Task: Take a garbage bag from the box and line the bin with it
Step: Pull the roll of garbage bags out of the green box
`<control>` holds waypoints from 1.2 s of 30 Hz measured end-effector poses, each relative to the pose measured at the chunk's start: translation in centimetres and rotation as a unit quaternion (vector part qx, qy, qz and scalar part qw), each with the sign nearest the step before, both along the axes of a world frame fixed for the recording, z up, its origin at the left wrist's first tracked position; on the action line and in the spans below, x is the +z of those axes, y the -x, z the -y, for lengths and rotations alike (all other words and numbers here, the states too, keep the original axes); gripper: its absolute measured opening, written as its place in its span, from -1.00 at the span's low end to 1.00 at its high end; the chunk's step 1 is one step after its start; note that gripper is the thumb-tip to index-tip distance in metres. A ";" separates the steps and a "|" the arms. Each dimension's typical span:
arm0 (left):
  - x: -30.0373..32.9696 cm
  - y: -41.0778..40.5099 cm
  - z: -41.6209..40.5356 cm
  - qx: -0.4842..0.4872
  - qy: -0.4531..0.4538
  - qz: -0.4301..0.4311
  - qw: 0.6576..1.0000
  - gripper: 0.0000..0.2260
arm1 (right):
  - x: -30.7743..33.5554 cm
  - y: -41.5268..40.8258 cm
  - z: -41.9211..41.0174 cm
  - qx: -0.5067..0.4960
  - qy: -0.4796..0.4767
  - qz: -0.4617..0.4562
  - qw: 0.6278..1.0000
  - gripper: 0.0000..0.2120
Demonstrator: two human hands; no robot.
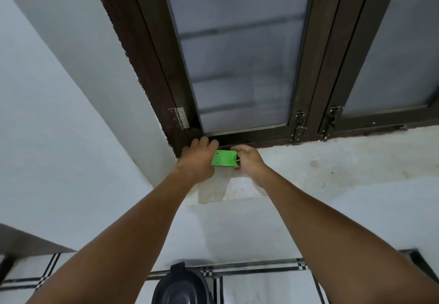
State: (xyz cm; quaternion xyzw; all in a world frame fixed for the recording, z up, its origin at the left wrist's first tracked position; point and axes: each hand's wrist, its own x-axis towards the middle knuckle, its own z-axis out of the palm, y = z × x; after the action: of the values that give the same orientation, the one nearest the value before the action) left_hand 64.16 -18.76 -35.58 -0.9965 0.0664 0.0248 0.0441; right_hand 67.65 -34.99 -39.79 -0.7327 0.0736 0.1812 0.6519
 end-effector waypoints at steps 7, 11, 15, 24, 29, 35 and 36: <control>4.0 -1.2 0.5 -0.034 0.020 -0.015 0.999 -0.47 | 1.9 0.0 2.4 -0.007 -0.182 -0.060 0.981 -0.85; 6.1 -1.4 0.8 -0.070 -0.003 -0.022 0.997 -0.46 | 2.8 0.2 3.3 0.006 -0.214 -0.063 0.975 -0.94; 7.2 -1.4 1.1 -0.086 -0.034 -0.018 0.996 -0.51 | 3.5 0.4 3.4 0.019 -0.185 -0.061 0.981 -0.93; 9.9 -1.9 3.2 -0.138 -0.137 0.026 0.980 -0.47 | 3.9 0.9 2.4 -0.068 -0.232 -0.106 0.964 -0.81; 12.1 -2.0 5.1 -0.179 -0.284 0.059 0.940 -0.52 | 3.3 1.0 2.4 -0.095 -0.248 -0.165 0.950 -0.75; 13.0 -2.4 5.3 -0.182 -0.286 0.072 0.938 -0.54 | 2.8 1.1 3.0 -0.100 -0.248 -0.199 0.943 -0.78; 12.9 -2.5 5.1 -0.178 -0.278 0.069 0.941 -0.53 | 2.8 1.1 3.1 -0.102 -0.227 -0.196 0.949 -0.75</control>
State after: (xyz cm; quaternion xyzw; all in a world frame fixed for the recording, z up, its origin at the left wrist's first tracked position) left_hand 66.62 -23.83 -22.64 -0.9157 0.2304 -0.0350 0.3274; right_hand 66.57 -38.05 -37.02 -0.5044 0.2310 0.2657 0.7884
